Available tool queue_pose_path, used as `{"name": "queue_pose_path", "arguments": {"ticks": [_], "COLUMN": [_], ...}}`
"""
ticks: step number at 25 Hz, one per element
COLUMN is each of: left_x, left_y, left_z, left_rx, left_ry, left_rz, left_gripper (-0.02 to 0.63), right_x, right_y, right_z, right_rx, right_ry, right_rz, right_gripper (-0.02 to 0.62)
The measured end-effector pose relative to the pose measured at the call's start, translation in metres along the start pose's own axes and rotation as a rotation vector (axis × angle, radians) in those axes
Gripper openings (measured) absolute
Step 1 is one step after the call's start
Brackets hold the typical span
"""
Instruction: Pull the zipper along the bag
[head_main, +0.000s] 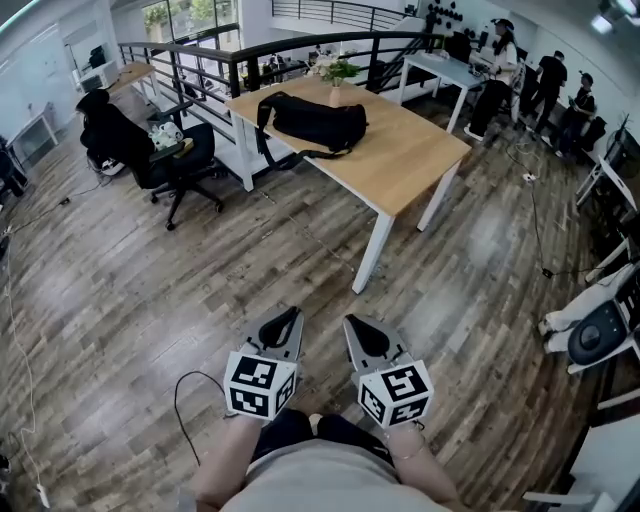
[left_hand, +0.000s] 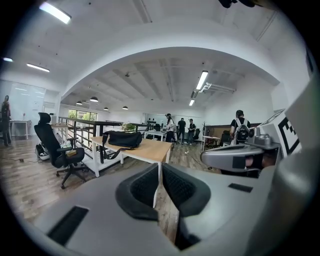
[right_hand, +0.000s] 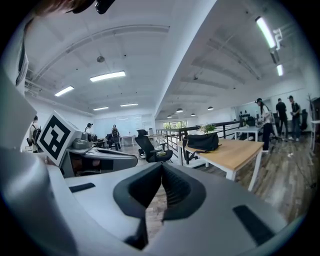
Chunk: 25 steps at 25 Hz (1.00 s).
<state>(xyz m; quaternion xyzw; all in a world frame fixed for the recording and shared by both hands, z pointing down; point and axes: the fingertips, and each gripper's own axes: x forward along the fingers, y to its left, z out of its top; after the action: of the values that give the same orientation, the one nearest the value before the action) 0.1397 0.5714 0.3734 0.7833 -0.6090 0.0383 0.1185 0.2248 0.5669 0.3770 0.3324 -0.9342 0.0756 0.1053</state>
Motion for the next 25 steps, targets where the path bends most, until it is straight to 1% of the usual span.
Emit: {"name": "queue_pose_path", "arguments": {"ticks": [1, 2, 3, 4, 6, 9, 12, 15, 18, 22, 25], "left_x": [0.001, 0.003, 0.004, 0.006, 0.009, 0.014, 0.026, 0.047, 0.072, 0.103, 0.126], "left_y": [-0.003, -0.006, -0.008, -0.009, -0.01, -0.008, 0.003, 0.022, 0.047, 0.093, 0.127], "left_z": [-0.003, -0.005, -0.006, -0.006, -0.004, -0.004, -0.003, 0.001, 0.01, 0.026, 0.043], "left_rx": [0.001, 0.002, 0.002, 0.001, 0.001, 0.006, 0.001, -0.008, -0.008, 0.0, 0.005], "left_ry": [0.005, 0.01, 0.014, 0.017, 0.021, 0.023, 0.016, 0.018, 0.016, 0.018, 0.017], "left_rz": [0.006, 0.011, 0.016, 0.021, 0.024, 0.008, -0.005, -0.015, -0.026, -0.032, -0.046], "left_gripper": [0.018, 0.018, 0.018, 0.018, 0.018, 0.018, 0.02, 0.02, 0.02, 0.021, 0.021], "right_x": [-0.002, -0.004, -0.005, -0.005, -0.003, 0.007, 0.021, 0.041, 0.073, 0.126, 0.162], "right_y": [-0.003, -0.006, -0.008, -0.011, -0.015, -0.02, -0.024, -0.033, -0.045, -0.055, -0.064], "right_z": [-0.002, -0.003, -0.004, -0.003, -0.002, -0.003, -0.004, -0.002, 0.006, 0.021, 0.032], "right_rx": [0.006, 0.013, 0.018, 0.021, 0.023, 0.025, 0.034, 0.04, 0.037, 0.028, 0.037], "right_ry": [0.001, 0.001, 0.001, 0.001, -0.003, -0.004, 0.0, 0.002, -0.001, 0.02, 0.029], "right_rz": [0.002, 0.004, 0.008, 0.011, 0.013, 0.014, 0.015, 0.004, -0.016, -0.026, -0.051], "right_gripper": [-0.003, 0.01, 0.04, 0.053, 0.054, 0.058, 0.076, 0.083, 0.083, 0.083, 0.083]}}
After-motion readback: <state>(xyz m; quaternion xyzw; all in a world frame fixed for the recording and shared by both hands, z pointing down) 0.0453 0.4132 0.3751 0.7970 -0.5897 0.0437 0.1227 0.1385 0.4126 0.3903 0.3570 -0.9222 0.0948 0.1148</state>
